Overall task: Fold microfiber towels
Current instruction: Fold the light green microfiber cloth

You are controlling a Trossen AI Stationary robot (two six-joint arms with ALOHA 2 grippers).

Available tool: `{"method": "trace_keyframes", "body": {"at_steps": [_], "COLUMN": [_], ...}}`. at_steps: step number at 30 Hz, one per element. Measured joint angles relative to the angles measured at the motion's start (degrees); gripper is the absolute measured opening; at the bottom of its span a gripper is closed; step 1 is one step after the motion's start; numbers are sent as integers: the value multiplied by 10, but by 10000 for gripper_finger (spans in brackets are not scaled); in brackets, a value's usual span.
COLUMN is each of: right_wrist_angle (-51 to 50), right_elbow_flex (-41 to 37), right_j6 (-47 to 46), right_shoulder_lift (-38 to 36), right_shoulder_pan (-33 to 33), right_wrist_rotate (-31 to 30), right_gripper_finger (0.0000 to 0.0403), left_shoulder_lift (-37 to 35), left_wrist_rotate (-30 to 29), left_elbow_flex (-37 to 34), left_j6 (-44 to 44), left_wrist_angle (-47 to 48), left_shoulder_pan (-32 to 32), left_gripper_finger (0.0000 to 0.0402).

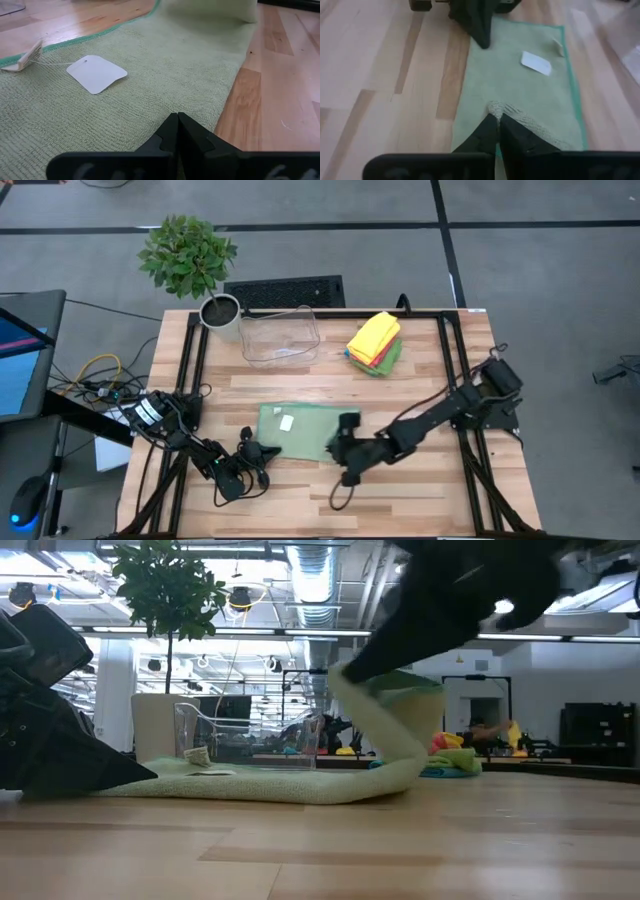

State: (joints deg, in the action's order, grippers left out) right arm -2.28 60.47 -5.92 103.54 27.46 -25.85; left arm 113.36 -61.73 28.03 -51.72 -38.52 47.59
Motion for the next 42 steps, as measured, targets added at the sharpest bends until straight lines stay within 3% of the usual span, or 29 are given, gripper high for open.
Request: {"method": "trace_keyframes", "body": {"at_steps": [3, 10, 19, 25, 29, 37, 42], "right_wrist_angle": [1, 1, -3, 0, 0, 22, 21], "right_elbow_flex": [36, 107, 123, 123, 123, 123, 123], "right_j6": [19, 51, 60, 40, 29, 19, 26], "right_shoulder_lift": [43, 123, 140, 140, 140, 121, 66], "right_shoulder_pan": [-12, -29, -44, -47, -55, -70, -59], "right_wrist_rotate": [31, 37, 92, 97, 102, 137, 105], "right_gripper_finger": [36, 25, 38, 43, 71, 174, 210], "left_shoulder_lift": [0, 0, 0, 0, 0, 0, 0], "left_wrist_rotate": [0, 0, 1, 1, 1, 2, 2], "left_elbow_flex": [0, 0, 0, 0, 0, 0, 0], "left_j6": [0, 1, 1, 0, 0, -6, -2], "left_wrist_angle": [0, 0, 0, 0, 0, 1, -3], "left_shoulder_pan": [0, 0, 0, 0, 0, 0, 0], "left_gripper_finger": [0, 0, 0, 0, 0, 0, 0]}}
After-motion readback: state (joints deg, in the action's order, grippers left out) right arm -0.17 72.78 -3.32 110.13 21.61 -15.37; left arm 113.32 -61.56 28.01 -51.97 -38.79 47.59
